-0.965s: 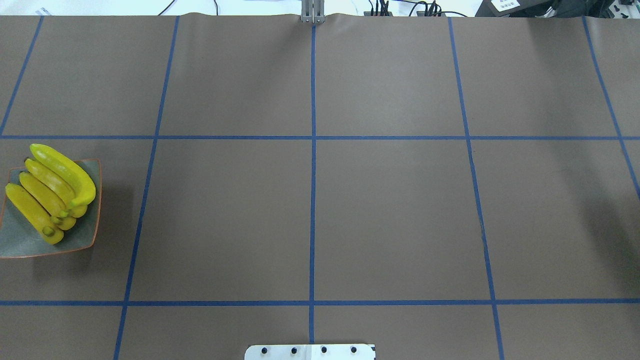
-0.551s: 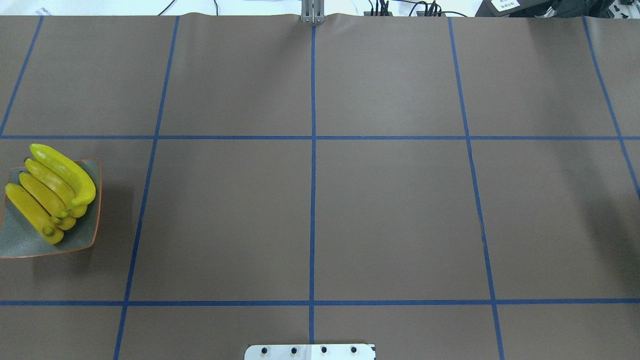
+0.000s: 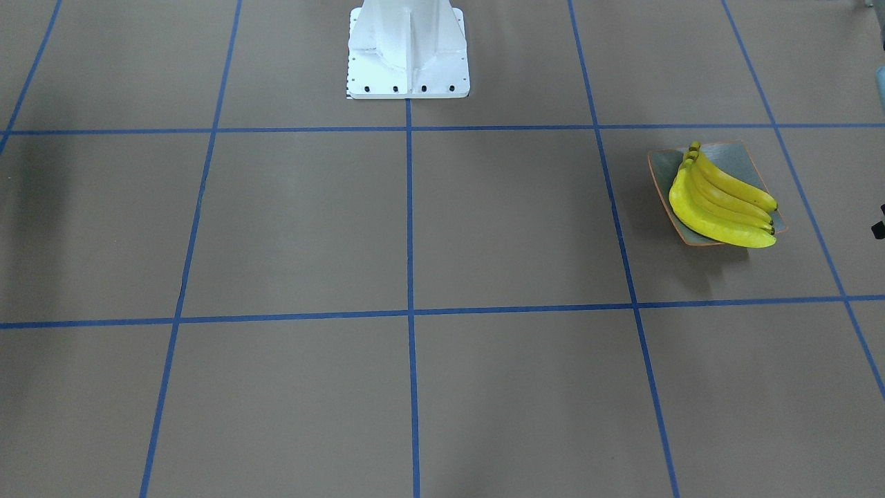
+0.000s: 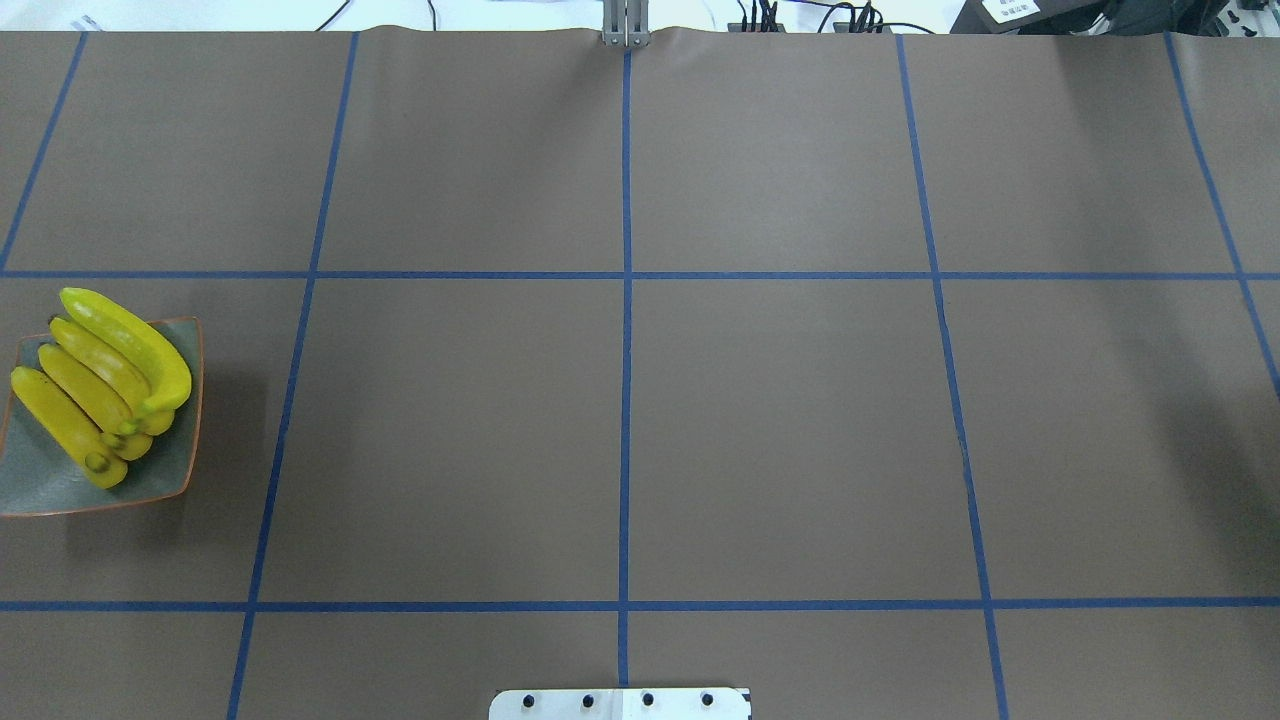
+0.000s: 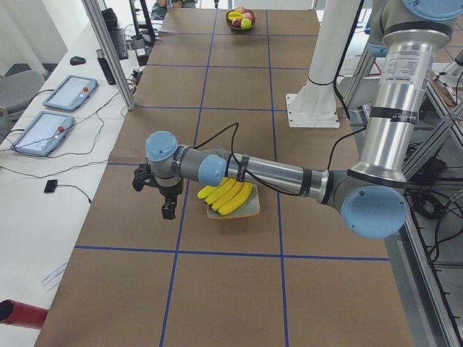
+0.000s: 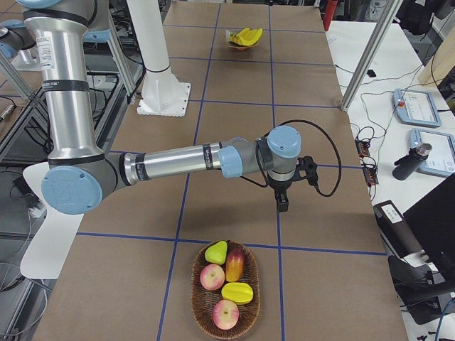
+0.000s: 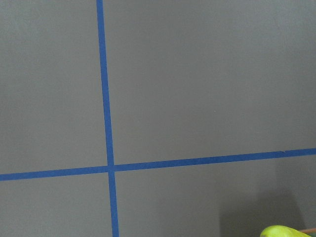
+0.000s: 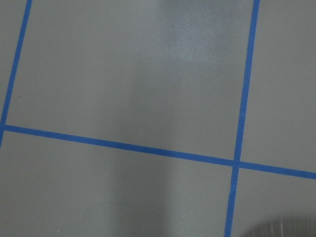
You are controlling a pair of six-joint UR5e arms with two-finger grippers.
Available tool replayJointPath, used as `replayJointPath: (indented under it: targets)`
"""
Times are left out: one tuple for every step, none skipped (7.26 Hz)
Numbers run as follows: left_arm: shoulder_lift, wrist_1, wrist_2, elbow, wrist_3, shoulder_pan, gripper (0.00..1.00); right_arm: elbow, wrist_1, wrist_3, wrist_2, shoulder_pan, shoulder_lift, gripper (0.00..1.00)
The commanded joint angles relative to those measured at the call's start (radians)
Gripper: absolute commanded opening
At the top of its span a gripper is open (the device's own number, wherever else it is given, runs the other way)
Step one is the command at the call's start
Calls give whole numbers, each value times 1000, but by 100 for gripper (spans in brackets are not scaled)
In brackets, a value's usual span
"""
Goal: Transfer all bananas from basket to plate
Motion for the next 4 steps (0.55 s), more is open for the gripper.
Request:
replayJointPath:
  targets:
    - [29,-2,-2,-49,0,-5,100,9,2,-3,-8,9,-21,100]
    - [72,-2,-2,-67,0,-2,100,-1,9,2,-11,6,-29,100]
    - [80,-5,-2,-77,1,-7,100,-13,9,0,-15,5,-25,100]
    - [81,1,1,-104,0,-7,100,-12,11,2,-11,6,-37,100]
